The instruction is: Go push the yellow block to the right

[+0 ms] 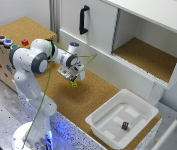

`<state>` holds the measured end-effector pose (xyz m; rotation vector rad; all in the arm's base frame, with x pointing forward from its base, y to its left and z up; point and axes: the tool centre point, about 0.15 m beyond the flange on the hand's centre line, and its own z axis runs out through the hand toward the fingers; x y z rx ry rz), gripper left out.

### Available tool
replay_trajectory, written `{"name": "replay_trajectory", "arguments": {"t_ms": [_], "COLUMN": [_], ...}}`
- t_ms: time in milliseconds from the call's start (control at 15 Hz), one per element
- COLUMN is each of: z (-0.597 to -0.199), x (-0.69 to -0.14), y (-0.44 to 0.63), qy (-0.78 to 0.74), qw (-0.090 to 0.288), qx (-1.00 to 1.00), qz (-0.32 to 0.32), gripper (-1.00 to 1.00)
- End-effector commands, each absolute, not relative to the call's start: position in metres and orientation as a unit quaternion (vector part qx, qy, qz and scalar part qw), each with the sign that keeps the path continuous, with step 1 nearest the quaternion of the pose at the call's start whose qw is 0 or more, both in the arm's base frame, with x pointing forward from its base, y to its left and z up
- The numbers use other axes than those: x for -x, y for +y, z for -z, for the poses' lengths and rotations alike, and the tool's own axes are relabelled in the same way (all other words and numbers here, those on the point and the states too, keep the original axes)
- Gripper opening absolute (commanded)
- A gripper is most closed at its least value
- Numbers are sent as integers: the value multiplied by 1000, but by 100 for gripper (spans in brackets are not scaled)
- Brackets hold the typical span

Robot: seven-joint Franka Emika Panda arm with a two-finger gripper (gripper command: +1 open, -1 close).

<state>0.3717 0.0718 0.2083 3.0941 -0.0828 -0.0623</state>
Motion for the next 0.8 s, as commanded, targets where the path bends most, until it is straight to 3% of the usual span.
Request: {"name": "replay_trajectory", "arguments": {"t_ms": [0,267,600,667,733], "z": [-199,-196,-205,-218,-230], "x": [-338,-343,-359,-361,-362], "y": [48,37,31,38,43], "qy": [-25,-40,-41,-28,-23], "qw": [16,12,-23,-26,-33], "qx": [-1000,-999,-999,-999,-999], "qz": [3,-9,-18,-24,-31], "gripper": [-100,-100,-100,100,100]}}
